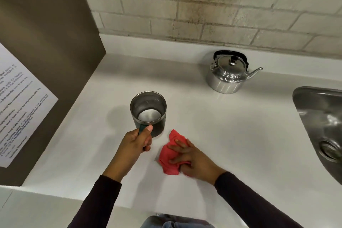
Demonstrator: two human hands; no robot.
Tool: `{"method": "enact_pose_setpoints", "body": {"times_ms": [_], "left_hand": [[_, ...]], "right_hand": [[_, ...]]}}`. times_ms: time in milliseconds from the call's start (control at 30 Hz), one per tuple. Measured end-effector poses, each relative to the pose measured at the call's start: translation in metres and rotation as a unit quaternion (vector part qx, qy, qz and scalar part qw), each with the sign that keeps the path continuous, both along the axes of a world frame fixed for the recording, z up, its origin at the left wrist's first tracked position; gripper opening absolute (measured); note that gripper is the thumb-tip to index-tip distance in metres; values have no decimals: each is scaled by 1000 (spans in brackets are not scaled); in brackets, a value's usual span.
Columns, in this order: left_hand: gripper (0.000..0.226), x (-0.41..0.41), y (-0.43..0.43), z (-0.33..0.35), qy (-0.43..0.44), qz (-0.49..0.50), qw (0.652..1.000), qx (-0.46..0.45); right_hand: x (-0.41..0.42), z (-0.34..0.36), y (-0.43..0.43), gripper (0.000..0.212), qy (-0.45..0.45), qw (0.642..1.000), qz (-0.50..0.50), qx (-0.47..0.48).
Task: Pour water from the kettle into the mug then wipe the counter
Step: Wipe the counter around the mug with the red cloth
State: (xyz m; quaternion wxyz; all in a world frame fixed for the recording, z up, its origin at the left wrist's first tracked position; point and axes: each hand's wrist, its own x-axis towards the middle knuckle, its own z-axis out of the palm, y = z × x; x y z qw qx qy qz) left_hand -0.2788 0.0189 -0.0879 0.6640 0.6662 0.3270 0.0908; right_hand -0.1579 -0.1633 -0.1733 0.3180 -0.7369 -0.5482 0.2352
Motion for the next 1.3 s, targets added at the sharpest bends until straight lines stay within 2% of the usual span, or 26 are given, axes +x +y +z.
{"method": "enact_pose_setpoints", "body": {"times_ms": [133,267,733,867,900,967,1067,1133,1300], "left_hand": [[50,16,-8,-17,13,-40,999,-11],[49,28,-18,-30,5,-71,997,-19],[50,42,-25,-51,-17,-115,992,-40],[42,43,-24,-46,-16,-113,992,-50],[37,42,-24,-44,-13,-99,995,-30],[29,37,-22,-43,-6,-47,997,67],[30,23,-20,-39,-47,41,981,185],[33,15,-24,-35,-80,35,977,195],[33,19,-55,-24,-113,-83,979,146]], "right_hand": [[0,-1,-35,39,-11,994,-110,-17],[-3,-3,-46,42,-4,984,-179,-22],[-14,-8,-40,42,-4,967,-254,-29],[-16,-8,-41,42,-12,964,-266,-24],[-17,-9,-41,41,-15,963,-269,-21],[-20,-9,-41,41,-19,959,-281,-11],[-23,-11,-44,40,-37,955,-296,2],[-24,-12,-49,42,-50,951,-305,1],[-13,-12,-68,43,-68,932,-354,-12]]}}
